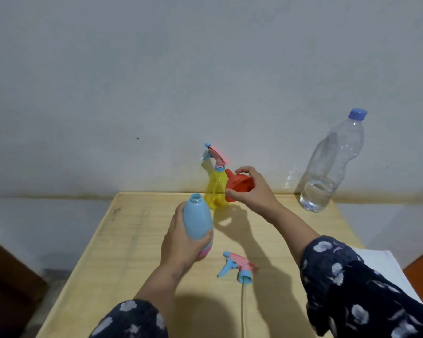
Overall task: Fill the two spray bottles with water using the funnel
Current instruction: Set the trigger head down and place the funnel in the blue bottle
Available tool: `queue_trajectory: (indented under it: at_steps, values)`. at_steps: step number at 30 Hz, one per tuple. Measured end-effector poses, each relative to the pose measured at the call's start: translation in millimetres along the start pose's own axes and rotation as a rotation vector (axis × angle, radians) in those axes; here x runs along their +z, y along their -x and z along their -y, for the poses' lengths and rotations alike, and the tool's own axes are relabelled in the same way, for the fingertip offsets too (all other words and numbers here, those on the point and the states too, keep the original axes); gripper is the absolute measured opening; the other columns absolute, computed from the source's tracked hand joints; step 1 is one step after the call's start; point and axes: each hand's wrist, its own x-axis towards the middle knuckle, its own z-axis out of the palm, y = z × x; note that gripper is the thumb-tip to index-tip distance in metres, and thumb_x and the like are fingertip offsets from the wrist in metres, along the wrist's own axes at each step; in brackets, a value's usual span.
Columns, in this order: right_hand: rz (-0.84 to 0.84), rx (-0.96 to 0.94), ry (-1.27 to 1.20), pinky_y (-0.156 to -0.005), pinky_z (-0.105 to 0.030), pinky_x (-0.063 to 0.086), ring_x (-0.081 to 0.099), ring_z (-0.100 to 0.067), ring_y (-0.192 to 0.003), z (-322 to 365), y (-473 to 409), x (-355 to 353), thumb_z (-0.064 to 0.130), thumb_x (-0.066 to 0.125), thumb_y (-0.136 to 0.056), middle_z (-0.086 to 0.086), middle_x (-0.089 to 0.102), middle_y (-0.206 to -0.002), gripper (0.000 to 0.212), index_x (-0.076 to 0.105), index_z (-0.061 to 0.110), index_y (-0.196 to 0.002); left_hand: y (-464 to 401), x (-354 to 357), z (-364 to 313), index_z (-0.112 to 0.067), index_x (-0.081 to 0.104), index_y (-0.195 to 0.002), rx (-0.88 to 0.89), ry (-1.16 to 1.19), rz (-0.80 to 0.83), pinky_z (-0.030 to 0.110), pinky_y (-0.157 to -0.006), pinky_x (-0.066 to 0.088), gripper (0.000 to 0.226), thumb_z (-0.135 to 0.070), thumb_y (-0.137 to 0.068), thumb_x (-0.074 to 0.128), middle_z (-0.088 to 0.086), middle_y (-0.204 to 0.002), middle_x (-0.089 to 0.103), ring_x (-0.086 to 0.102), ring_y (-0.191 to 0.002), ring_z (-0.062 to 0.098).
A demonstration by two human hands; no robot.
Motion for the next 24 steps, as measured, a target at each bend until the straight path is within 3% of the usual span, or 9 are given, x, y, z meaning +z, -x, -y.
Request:
queue_trajectory:
  at_steps: [2, 4, 8, 10, 11, 13, 15, 18, 24]
  values:
    - [0.050, 0.015, 0.029, -0.091, -0.042, 0.050, 0.051, -0.027, -0.110, 18, 7, 10, 0.044, 0.077, -0.050, -0.005, 0.052, -0.114, 0.068, 0.034, 0.042, -0.103, 5, -11, 4, -0.046, 0.026, -0.134, 0.023, -0.062, 0.025, 0.019, -0.055, 0.040, 0.086, -0.044, -0.067, 0.080, -0.015, -0.119, 0.049, 0.055, -0.093, 0.014]
    - [0.118, 0.042, 0.048, -0.084, -0.035, 0.050, 0.052, -0.024, -0.107, 36, 15, 16, 0.041, 0.079, -0.057, -0.003, 0.051, -0.111, 0.073, 0.023, 0.034, -0.103, 8, -22, 9, -0.048, 0.026, -0.133, 0.042, -0.106, 0.039, 0.028, -0.063, 0.046, 0.084, -0.045, -0.066, 0.078, -0.017, -0.118, 0.048, 0.056, -0.091, 0.015]
    - [0.170, 0.001, -0.022, -0.058, -0.008, 0.046, 0.058, 0.008, -0.079, 67, 31, 23, 0.011, 0.075, -0.080, 0.021, 0.043, -0.096, 0.056, 0.029, 0.018, -0.111, 17, -41, 21, -0.048, 0.025, -0.134, 0.030, -0.110, 0.070, 0.021, -0.055, 0.039, 0.083, -0.043, -0.069, 0.076, -0.018, -0.119, 0.045, 0.054, -0.088, 0.013]
    - [0.185, -0.015, -0.035, -0.057, -0.003, 0.046, 0.060, 0.020, -0.071, 81, 42, 29, 0.003, 0.073, -0.080, 0.017, 0.050, -0.099, 0.054, 0.034, 0.012, -0.116, 22, -48, 27, -0.047, 0.024, -0.134, 0.024, -0.098, 0.079, 0.019, -0.053, 0.037, 0.084, -0.043, -0.069, 0.077, -0.018, -0.119, 0.044, 0.054, -0.089, 0.012]
    - [0.200, -0.031, -0.041, -0.062, -0.006, 0.049, 0.063, 0.017, -0.075, 79, 42, 32, 0.002, 0.074, -0.079, 0.011, 0.054, -0.106, 0.055, 0.037, 0.011, -0.119, 23, -50, 31, -0.047, 0.024, -0.134, 0.024, -0.092, 0.081, 0.022, -0.055, 0.038, 0.084, -0.043, -0.068, 0.077, -0.018, -0.119, 0.044, 0.054, -0.089, 0.013]
    - [0.228, -0.049, -0.016, -0.082, -0.020, 0.055, 0.069, -0.006, -0.098, 84, 48, 42, 0.017, 0.082, -0.070, 0.000, 0.051, -0.128, 0.068, 0.044, 0.022, -0.126, 26, -54, 37, -0.048, 0.023, -0.134, 0.022, -0.074, 0.091, 0.025, -0.060, 0.041, 0.085, -0.045, -0.068, 0.076, -0.017, -0.119, 0.044, 0.053, -0.091, 0.013]
    - [0.254, -0.078, 0.075, -0.096, -0.032, 0.050, 0.058, -0.018, -0.117, 87, 52, 50, 0.035, 0.082, -0.062, 0.001, 0.037, -0.143, 0.085, 0.041, 0.037, -0.136, 29, -56, 40, -0.048, 0.023, -0.133, 0.022, -0.058, 0.100, 0.025, -0.061, 0.040, 0.084, -0.045, -0.068, 0.076, -0.017, -0.119, 0.044, 0.053, -0.094, 0.013]
    - [0.236, -0.079, 0.147, -0.087, -0.025, 0.045, 0.046, -0.017, -0.122, 95, 59, 56, 0.031, 0.077, -0.074, 0.005, 0.034, -0.145, 0.088, 0.030, 0.030, -0.148, 32, -59, 42, -0.049, 0.024, -0.131, 0.024, -0.034, 0.105, 0.026, -0.062, 0.040, 0.082, -0.044, -0.067, 0.075, -0.017, -0.120, 0.045, 0.053, -0.095, 0.014]
    - [0.214, -0.054, 0.214, -0.083, -0.026, 0.046, 0.050, -0.019, -0.116, 102, 66, 57, 0.036, 0.074, -0.079, 0.000, 0.049, -0.128, 0.070, 0.044, 0.020, -0.140, 38, -62, 46, -0.048, 0.022, -0.132, 0.037, -0.024, 0.131, 0.020, -0.055, 0.038, 0.082, -0.041, -0.071, 0.076, -0.017, -0.118, 0.042, 0.050, -0.094, 0.012]
